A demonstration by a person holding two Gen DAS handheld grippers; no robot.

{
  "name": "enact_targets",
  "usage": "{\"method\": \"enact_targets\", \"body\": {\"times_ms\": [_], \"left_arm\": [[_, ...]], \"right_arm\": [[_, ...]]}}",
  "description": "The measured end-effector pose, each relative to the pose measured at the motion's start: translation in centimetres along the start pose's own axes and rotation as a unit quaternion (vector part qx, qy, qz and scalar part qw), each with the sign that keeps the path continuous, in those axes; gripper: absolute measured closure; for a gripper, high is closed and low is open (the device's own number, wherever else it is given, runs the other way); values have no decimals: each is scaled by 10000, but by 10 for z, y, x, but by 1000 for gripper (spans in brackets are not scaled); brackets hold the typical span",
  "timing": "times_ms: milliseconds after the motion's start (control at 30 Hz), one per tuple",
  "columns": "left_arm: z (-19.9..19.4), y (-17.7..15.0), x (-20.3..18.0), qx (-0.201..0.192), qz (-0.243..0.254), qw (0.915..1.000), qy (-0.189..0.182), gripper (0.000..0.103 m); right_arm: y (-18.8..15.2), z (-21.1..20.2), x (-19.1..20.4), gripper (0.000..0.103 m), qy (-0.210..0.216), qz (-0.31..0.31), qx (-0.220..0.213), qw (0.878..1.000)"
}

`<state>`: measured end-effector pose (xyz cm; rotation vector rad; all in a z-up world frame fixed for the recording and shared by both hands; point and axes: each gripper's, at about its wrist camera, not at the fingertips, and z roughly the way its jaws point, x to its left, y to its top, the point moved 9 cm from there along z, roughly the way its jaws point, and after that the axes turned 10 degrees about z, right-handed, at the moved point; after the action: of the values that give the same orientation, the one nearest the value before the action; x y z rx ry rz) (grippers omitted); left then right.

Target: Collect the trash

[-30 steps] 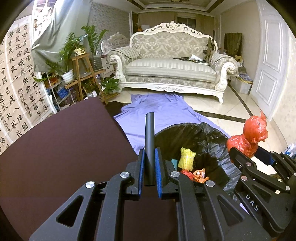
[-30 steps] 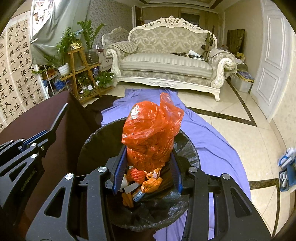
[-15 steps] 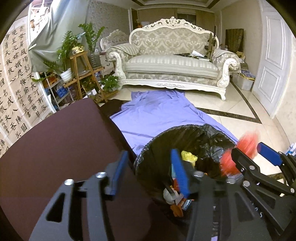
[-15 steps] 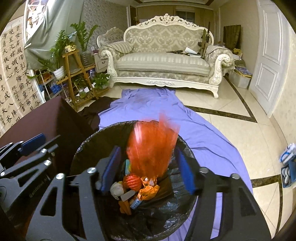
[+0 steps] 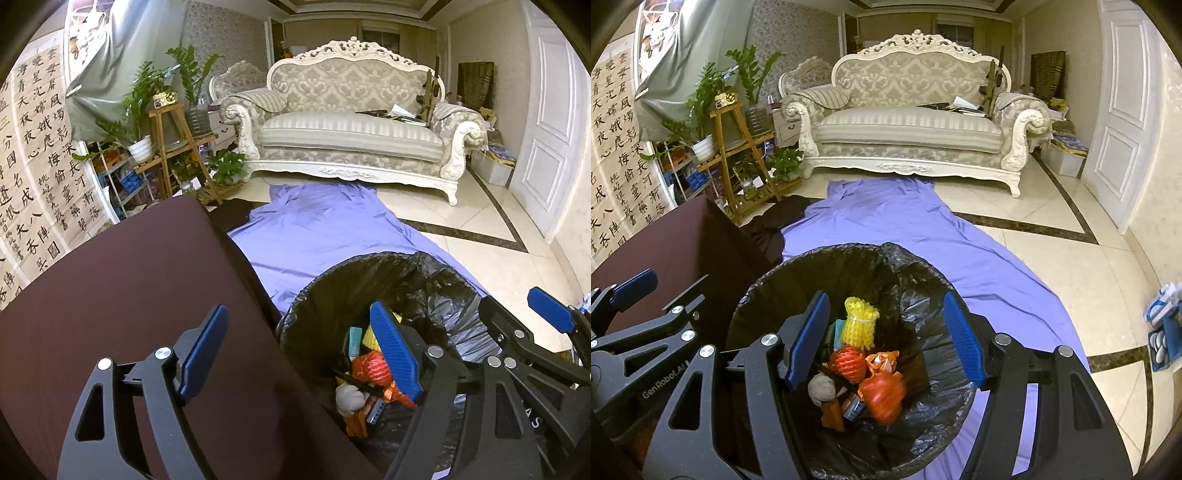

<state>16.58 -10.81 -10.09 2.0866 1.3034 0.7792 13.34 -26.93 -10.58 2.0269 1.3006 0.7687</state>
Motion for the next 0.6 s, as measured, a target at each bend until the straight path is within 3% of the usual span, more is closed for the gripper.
{"method": "enact_targets", "body": {"times_ms": [600], "left_arm": [[-34,-21,18,-46,-197,9997,100,19]], "right_arm": [[-12,-38,4,19,25,3,-189,9998]]}}
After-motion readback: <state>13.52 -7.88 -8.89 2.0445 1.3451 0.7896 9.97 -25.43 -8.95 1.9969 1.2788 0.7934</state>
